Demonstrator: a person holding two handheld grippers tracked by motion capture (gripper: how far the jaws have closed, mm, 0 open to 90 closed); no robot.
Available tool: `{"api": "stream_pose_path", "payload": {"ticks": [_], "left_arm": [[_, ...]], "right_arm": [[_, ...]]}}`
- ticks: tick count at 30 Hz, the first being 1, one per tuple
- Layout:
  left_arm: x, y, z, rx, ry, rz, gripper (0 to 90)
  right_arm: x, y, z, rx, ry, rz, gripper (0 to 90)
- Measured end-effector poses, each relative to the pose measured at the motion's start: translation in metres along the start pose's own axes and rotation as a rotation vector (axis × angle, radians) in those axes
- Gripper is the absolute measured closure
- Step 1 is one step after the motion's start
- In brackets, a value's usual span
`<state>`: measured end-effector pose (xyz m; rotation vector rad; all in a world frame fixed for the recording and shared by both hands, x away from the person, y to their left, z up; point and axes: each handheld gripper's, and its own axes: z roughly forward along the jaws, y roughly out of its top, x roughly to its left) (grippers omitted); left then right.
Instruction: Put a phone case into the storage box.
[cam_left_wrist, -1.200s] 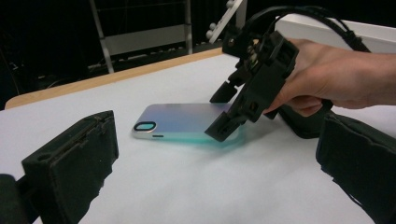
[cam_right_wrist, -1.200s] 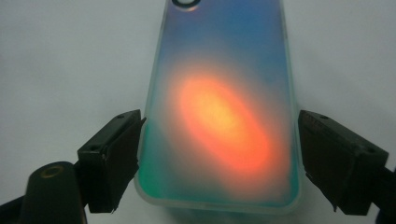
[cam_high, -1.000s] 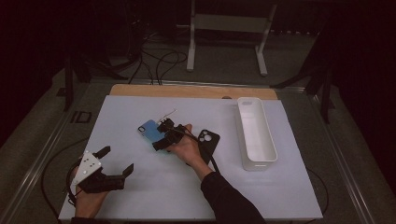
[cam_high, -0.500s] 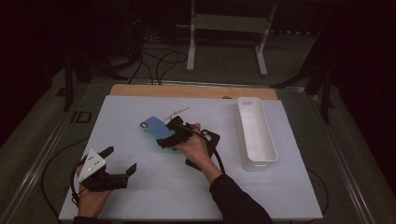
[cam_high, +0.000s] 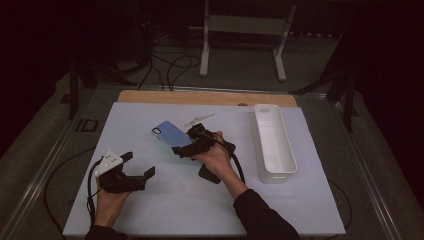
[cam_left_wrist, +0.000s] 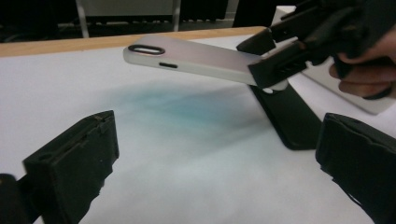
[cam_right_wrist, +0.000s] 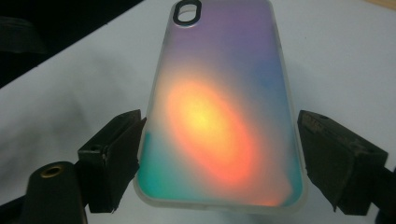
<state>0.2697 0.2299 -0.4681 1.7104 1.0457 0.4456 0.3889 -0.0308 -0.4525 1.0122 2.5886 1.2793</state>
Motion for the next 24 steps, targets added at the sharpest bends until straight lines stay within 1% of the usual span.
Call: {"api": "stream_pose_path", "payload": {"ticks": [2,3,4,5,6,12,14,15,16,19,24], "left_arm": [[0.0,0.001,0.001,0.0,-0.002,-0.006,1.1],[0.0,0.004,0.006,0.008,-0.01,-0.008,1.1],[-0.002,0.006,0.01,0.016,-0.02,-0.01,2.2],[-0.002,0.006,0.01,0.016,-0.02,-0.01,2.6],[-0.003,0.009,0.015,0.021,-0.03,-0.009,3.2],[-0.005,0.018,0.021,0.007,-0.032,-0.032,9.4],[-0.005,0.023,0.022,-0.005,-0.04,-0.056,10.4],[-0.005,0.024,0.023,-0.009,-0.04,-0.065,13.5],[-0.005,0.025,0.023,-0.009,-0.041,-0.072,14.6],[-0.005,0.026,0.027,-0.01,-0.05,-0.1,15.3],[-0.005,0.029,0.03,-0.017,-0.082,-0.138,17.5]], "right_arm": [[0.001,0.0,-0.004,-0.01,0.011,-0.006,17.0],[0.001,0.0,-0.004,-0.01,0.011,-0.006,17.0],[0.005,0.0,-0.01,-0.031,0.025,-0.022,17.0],[0.005,0.0,-0.01,-0.031,0.025,-0.022,17.0],[0.007,0.0,-0.013,-0.043,0.034,-0.032,17.0],[0.016,-0.001,-0.021,-0.072,0.061,-0.06,17.0],[0.019,-0.002,-0.024,-0.083,0.069,-0.069,17.0],[0.021,-0.003,-0.027,-0.097,0.071,-0.078,17.0],[0.022,-0.003,-0.028,-0.1,0.074,-0.083,17.0],[0.024,-0.004,-0.03,-0.117,0.077,-0.086,17.0],[0.027,-0.006,-0.031,-0.135,0.092,-0.101,17.0]]}}
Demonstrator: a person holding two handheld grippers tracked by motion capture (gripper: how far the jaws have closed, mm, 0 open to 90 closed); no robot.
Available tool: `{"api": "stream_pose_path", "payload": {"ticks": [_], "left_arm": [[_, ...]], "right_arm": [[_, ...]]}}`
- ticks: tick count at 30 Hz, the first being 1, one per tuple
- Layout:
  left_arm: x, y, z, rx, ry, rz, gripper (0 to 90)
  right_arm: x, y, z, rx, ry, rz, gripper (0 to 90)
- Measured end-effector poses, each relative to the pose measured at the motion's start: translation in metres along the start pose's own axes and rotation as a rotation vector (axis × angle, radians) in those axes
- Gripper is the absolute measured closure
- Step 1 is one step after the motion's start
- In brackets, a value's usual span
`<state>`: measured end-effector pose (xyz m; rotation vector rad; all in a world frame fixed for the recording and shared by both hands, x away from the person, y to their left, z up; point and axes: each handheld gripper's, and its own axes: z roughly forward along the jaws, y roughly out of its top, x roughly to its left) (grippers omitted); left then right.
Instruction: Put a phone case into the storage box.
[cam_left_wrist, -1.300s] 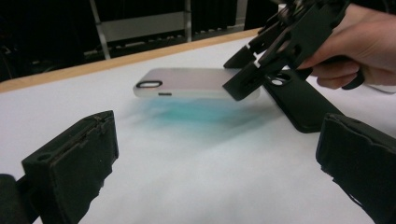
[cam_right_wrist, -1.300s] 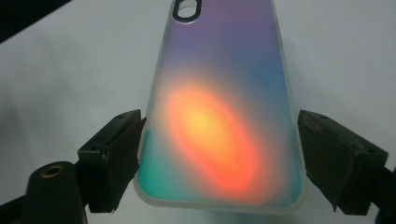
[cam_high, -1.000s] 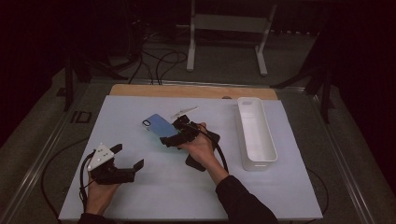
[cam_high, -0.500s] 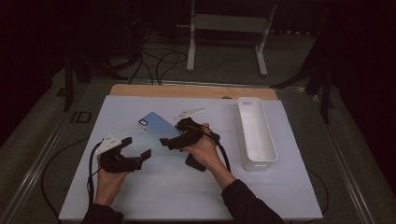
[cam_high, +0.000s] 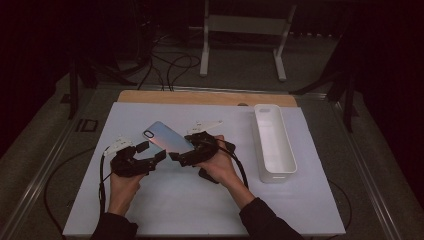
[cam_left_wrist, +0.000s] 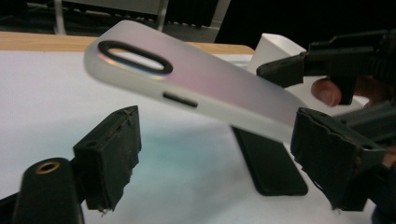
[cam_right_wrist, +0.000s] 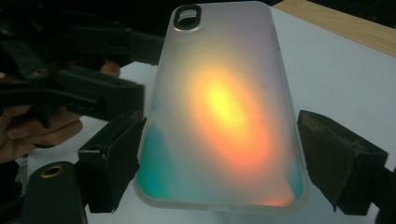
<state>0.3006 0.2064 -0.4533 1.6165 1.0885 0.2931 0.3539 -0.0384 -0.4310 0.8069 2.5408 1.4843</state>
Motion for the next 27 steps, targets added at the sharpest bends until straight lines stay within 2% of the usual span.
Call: {"api": "stream_pose_path", "payload": {"ticks": [7,11,13,20,24,27], "left_arm": [[0.001,0.004,-0.001,-0.026,-0.038,-0.039,25.9],[-0.002,0.004,0.001,-0.028,-0.059,-0.04,31.6],[-0.003,0.005,0.002,-0.027,-0.069,-0.048,35.8],[-0.009,0.009,0.006,-0.032,-0.068,-0.067,51.1],[-0.011,0.01,0.006,-0.043,-0.099,-0.072,60.2],[-0.013,0.01,0.007,-0.043,-0.117,-0.057,67.3]], "right_arm": [[0.002,-0.003,0.0,-0.013,0.006,-0.002,17.0],[0.005,-0.004,0.0,-0.025,0.009,-0.013,17.0],[0.007,-0.004,0.001,-0.031,-0.004,-0.034,17.0],[0.011,-0.006,0.002,-0.044,-0.015,-0.049,17.0],[0.014,-0.006,0.002,-0.055,-0.03,-0.069,17.0],[0.017,-0.007,0.004,-0.053,-0.042,-0.088,17.0]]}}
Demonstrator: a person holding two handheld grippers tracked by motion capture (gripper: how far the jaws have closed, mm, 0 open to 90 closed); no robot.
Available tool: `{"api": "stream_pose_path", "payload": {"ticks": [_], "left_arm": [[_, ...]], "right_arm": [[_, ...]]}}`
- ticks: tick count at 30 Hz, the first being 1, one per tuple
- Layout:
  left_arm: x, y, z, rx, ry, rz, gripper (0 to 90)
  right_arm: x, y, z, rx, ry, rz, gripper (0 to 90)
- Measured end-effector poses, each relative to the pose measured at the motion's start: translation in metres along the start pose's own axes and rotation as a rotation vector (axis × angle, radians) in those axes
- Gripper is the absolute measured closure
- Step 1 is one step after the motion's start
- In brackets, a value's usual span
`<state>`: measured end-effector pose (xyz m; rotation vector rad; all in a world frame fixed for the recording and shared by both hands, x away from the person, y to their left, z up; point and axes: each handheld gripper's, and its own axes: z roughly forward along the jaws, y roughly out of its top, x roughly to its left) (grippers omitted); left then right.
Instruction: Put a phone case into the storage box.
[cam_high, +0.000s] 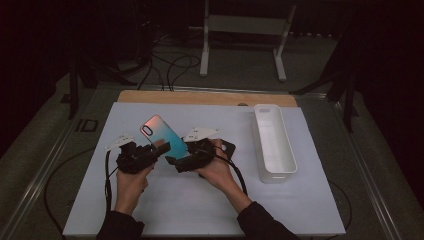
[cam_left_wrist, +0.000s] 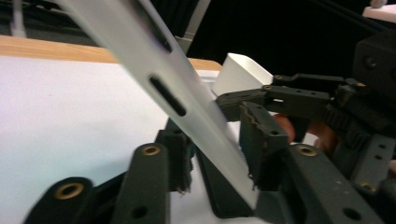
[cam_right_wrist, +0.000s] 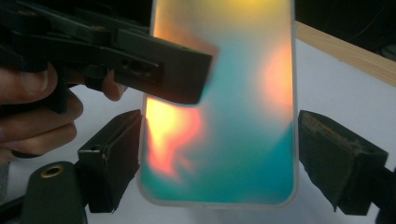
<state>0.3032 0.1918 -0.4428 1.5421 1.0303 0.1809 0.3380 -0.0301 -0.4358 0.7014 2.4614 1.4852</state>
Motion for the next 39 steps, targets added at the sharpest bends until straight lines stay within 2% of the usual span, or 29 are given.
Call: {"api": "stream_pose_path", "payload": {"ticks": [6,12,16,21,39], "left_arm": [[-0.005,0.002,0.001,-0.003,-0.024,0.017,76.4],[-0.011,0.003,0.004,0.011,-0.002,0.05,80.8],[-0.012,0.004,0.004,0.014,0.001,0.057,81.0],[-0.013,0.004,0.003,0.017,0.014,0.075,81.1],[-0.019,0.002,0.0,0.024,0.035,0.128,81.0]], "right_arm": [[0.003,-0.002,0.003,0.001,-0.011,-0.006,16.9],[0.004,-0.001,0.006,0.007,-0.038,-0.013,16.7],[0.001,-0.002,0.004,0.007,-0.014,0.002,15.7],[-0.003,-0.002,0.0,0.017,-0.021,0.003,10.3],[-0.015,-0.003,-0.026,0.0,-0.027,0.003,10.2]]}}
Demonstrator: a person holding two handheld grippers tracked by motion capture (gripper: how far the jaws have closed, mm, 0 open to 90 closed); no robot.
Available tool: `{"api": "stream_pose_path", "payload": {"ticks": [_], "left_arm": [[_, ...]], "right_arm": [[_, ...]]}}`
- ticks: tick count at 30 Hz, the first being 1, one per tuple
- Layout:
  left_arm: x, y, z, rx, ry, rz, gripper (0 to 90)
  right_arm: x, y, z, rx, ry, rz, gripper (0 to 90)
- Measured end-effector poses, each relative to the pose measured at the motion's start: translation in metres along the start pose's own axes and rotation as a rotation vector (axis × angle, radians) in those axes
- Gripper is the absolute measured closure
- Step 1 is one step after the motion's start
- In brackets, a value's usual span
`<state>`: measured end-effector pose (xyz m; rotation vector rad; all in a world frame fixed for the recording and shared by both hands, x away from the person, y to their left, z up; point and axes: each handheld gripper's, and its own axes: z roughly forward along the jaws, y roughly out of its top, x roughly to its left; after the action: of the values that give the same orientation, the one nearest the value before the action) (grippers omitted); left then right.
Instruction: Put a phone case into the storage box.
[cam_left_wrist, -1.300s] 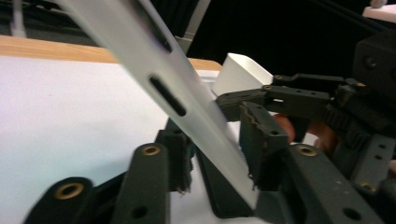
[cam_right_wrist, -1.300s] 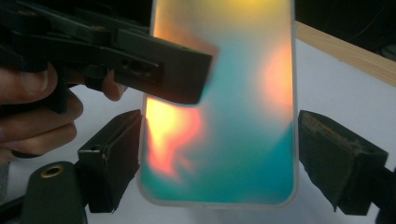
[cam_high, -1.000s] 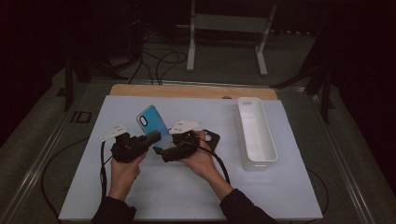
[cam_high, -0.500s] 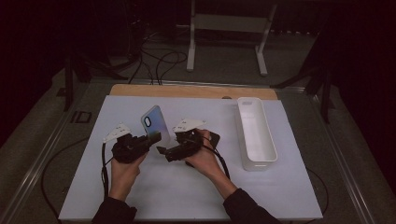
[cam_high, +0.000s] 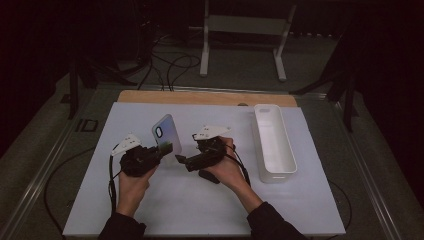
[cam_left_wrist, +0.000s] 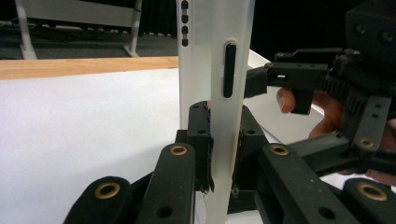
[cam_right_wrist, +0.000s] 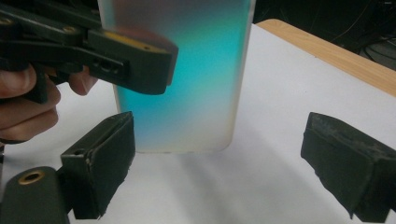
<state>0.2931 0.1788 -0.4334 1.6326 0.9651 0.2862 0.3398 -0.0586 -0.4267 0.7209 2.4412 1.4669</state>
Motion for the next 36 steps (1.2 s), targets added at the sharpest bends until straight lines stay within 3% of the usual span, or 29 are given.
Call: {"api": "stream_pose_path", "payload": {"ticks": [19,28,36], "left_arm": [[-0.009,-0.004,0.005,0.025,-0.018,0.043,80.9],[-0.015,-0.006,0.01,0.043,-0.019,0.064,80.9],[-0.022,-0.009,0.015,0.048,-0.037,0.08,80.9]], "right_arm": [[-0.001,0.007,-0.024,-0.023,-0.014,0.018,9.6],[0.004,0.016,-0.031,-0.048,-0.025,0.01,8.4],[0.01,0.028,-0.032,-0.079,-0.008,0.017,8.4]]}}
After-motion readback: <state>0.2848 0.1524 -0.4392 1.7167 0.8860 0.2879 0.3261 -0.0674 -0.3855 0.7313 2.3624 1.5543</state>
